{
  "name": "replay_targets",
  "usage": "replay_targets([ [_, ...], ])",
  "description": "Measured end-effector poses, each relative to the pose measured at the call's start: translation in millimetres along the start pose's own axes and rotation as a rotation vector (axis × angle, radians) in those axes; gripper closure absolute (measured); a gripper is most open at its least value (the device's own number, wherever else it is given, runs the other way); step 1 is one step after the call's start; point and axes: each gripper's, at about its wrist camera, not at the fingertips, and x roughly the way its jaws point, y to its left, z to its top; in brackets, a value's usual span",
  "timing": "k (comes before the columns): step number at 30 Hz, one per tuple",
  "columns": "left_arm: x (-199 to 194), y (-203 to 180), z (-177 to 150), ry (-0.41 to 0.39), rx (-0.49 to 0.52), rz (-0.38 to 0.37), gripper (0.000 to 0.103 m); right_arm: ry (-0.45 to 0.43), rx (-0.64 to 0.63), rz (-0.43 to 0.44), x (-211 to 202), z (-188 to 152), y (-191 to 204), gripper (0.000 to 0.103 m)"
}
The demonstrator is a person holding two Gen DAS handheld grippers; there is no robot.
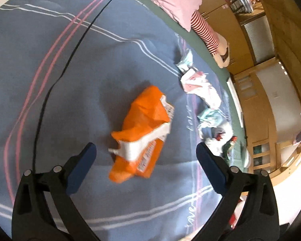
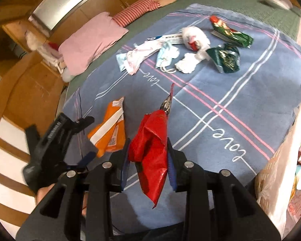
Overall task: Collect trash
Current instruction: 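Grasp the red packet with the right tool while the left tool reaches toward the orange bag, then carry the orange bag and red packet over the white basket and open both tools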
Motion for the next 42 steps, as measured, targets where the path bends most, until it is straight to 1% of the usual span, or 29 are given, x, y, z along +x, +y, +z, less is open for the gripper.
replay_targets([
  [2,9.3,1.2,-2.1,-0.008,0.007,0.022,0.004,0.001,0.023,0.01,-0.7,0.8,-5.1,0.069],
  [4,19.8,1.7,-8.7,0.007,-0.006,0.029,0.005,0.014,0.031,0.017,2.0,1.7,-6.2,0.069],
  [6,20.8,-4.1,-14.1,-0.025,0.036,0.061,0.008,0.024,0.023,0.025,3.2,0.9,-4.0,0.069],
  [7,21.7,-8.6,-15.7,-0.035,0.066,0.083,0.013,0.027,0.018,0.029,3.8,0.4,-2.6,0.069],
  [9,25.6,-11.8,-16.2,-0.021,0.099,0.1,0.052,0.029,0.013,0.033,5.4,-0.3,-1.9,0.069],
  [10,27.4,-10.9,-17.7,-0.009,0.106,0.109,0.061,0.032,0.012,0.029,6.0,-0.4,-1.1,0.069],
  [13,24.3,-10.5,-21.3,0.002,0.101,0.078,0.07,0.034,0.011,0.019,7.1,-0.7,0.0,0.069],
  [14,21.4,-11.8,-22.5,0.006,0.101,0.078,0.07,0.033,0.009,0.018,7.0,-1.0,0.4,0.069],
  [16,10.7,-14.1,-26.1,-0.011,0.116,0.086,0.071,0.03,0.009,0.02,6.4,-1.4,0.6,0.069],
  [19,-15.0,-21.0,-29.6,-0.072,0.143,0.104,0.071,0.029,0.01,0.019,7.1,-1.2,0.8,0.069],
  [21,-36.6,-24.2,-32.0,-0.114,0.161,0.129,0.071,0.029,0.011,0.018,7.1,-1.2,0.9,0.069],
  [23,-63.9,-27.4,-35.9,-0.17,0.186,0.182,0.071,0.028,0.012,0.018,7.3,-1.0,0.9,0.069],
  [25,-84.2,-30.1,-39.8,-0.2,0.201,0.222,0.071,0.027,0.013,0.019,7.8,-1.1,1.3,0.069],
  [27,-101.6,-32.4,-44.4,-0.215,0.22,0.24,0.071,0.031,0.01,0.023,8.1,-1.1,1.4,0.069],
  [29,-117.4,-34.2,-49.0,-0.234,0.251,0.241,0.071,0.033,0.013,0.03,8.8,-1.0,1.3,0.069],
  [31,-123.6,-36.6,-51.5,-0.245,0.264,0.233,0.071,0.034,0.019,0.035,8.9,-1.0,1.0,0.069],
  [35,-125.4,-41.1,-53.9,-0.243,0.283,0.226,0.071,0.034,0.035,0.05,4.5,1.7,-4.2,0.069],
  [37,-127.5,-41.7,-55.2,-0.247,0.285,0.225,0.071,0.008,0.02,0.045,-8.8,5.9,-8.1,0.069],
  [39,-130.3,-43.3,-56.3,-0.251,0.289,0.213,0.071,-0.034,-0.023,0.028,-33.6,17.4,-11.7,0.069],
  [42,-132.3,-52.3,-60.4,-0.251,0.309,0.173,0.071,-0.103,-0.084,-0.004,-73.7,33.6,-19.8,0.069],
])
